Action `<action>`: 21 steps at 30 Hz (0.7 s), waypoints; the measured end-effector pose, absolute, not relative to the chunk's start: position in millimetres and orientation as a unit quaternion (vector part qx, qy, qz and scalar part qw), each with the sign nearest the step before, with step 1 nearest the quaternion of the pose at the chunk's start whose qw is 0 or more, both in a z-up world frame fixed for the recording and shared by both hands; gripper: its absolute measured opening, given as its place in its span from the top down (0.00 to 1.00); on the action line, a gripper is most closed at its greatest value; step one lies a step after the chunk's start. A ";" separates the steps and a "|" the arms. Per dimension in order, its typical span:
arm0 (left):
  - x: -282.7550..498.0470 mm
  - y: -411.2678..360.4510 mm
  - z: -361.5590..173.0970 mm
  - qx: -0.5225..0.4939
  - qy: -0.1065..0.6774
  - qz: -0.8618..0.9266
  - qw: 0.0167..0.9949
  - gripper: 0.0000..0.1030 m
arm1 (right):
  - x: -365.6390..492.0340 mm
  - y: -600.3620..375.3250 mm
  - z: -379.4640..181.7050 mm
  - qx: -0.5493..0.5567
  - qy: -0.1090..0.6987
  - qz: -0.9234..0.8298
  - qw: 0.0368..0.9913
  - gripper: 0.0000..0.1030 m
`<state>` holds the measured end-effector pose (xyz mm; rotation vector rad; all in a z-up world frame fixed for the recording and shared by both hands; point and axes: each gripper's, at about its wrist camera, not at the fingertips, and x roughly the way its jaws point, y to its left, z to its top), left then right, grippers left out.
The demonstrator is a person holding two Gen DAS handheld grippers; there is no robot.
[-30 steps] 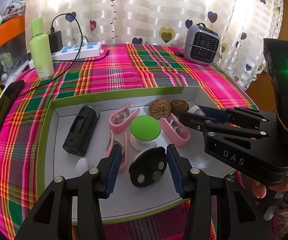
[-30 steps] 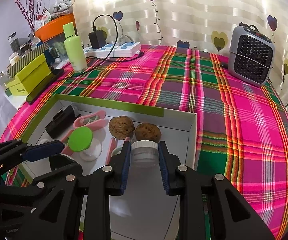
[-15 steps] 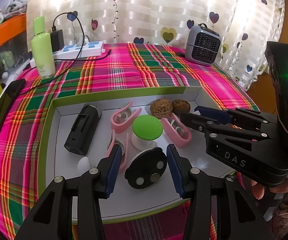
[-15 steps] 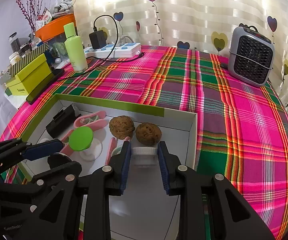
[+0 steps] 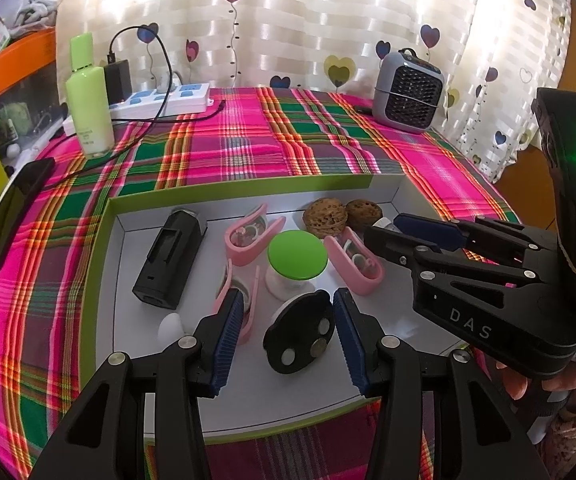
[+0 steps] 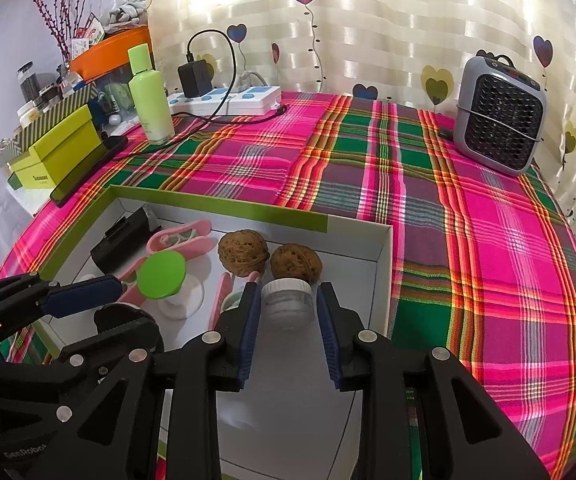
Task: Organize objects
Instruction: 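Open both grippers to release the jar and disc in the box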
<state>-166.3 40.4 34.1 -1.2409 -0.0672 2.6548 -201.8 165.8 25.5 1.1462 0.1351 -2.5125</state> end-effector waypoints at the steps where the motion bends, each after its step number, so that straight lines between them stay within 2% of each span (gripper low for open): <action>1: -166.0 40.4 34.6 -0.421 -0.022 0.901 0.105 0.56 | -201.6 166.7 25.9 0.406 0.048 -0.893 0.187 0.68; 3: -163.8 40.2 36.0 -0.419 -0.022 0.902 0.103 0.56 | -198.6 168.6 28.2 0.401 0.044 -0.896 0.186 0.61; 21: -129.0 32.2 57.9 -0.385 -0.021 0.919 0.079 0.56 | -153.4 167.7 54.7 0.373 0.030 -0.911 0.171 0.61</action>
